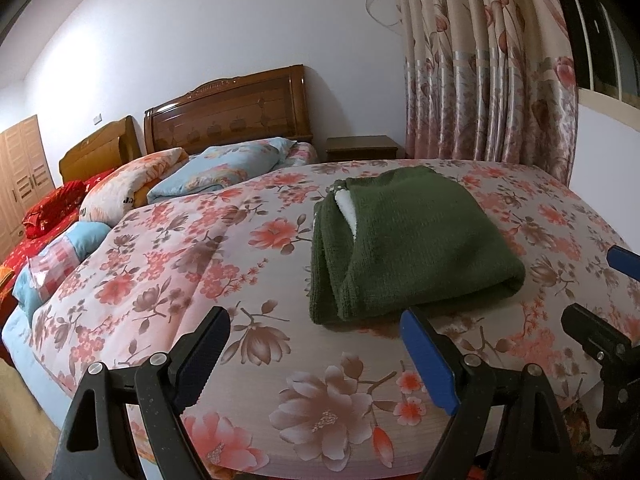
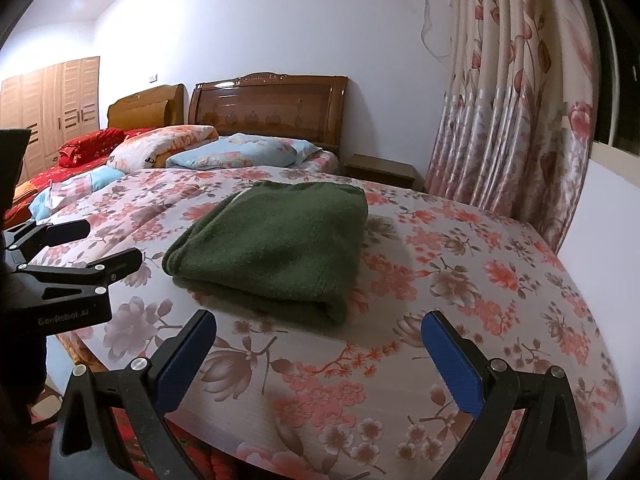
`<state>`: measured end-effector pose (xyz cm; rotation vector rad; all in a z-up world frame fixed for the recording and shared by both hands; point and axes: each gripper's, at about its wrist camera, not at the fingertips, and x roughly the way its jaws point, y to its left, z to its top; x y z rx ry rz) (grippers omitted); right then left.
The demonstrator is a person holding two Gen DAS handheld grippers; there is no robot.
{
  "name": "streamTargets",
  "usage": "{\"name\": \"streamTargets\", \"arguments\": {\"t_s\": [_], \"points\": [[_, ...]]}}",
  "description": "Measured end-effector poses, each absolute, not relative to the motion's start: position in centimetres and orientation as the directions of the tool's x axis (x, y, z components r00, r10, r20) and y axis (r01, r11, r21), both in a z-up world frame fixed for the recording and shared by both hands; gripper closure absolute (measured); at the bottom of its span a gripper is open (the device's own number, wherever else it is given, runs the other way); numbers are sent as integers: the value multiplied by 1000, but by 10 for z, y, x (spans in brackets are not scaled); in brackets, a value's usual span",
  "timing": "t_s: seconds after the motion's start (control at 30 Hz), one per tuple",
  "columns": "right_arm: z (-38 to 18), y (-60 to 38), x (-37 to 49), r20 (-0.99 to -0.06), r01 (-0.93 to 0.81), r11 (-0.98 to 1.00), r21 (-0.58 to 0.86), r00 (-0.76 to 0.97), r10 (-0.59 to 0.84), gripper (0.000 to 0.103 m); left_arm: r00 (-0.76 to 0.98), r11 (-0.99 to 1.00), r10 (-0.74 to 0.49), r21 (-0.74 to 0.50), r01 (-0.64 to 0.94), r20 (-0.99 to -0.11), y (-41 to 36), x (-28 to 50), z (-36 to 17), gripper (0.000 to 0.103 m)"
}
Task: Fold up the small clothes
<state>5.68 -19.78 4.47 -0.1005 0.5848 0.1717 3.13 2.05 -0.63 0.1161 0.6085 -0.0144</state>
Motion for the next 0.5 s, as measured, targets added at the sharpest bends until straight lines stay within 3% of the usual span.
{"name": "streamTargets", "arguments": {"t_s": [0.5], "points": [[41, -193, 57, -568, -215, 976, -43, 809, 153, 0, 837, 992, 39, 123, 34, -545, 20, 28, -4, 14]]}}
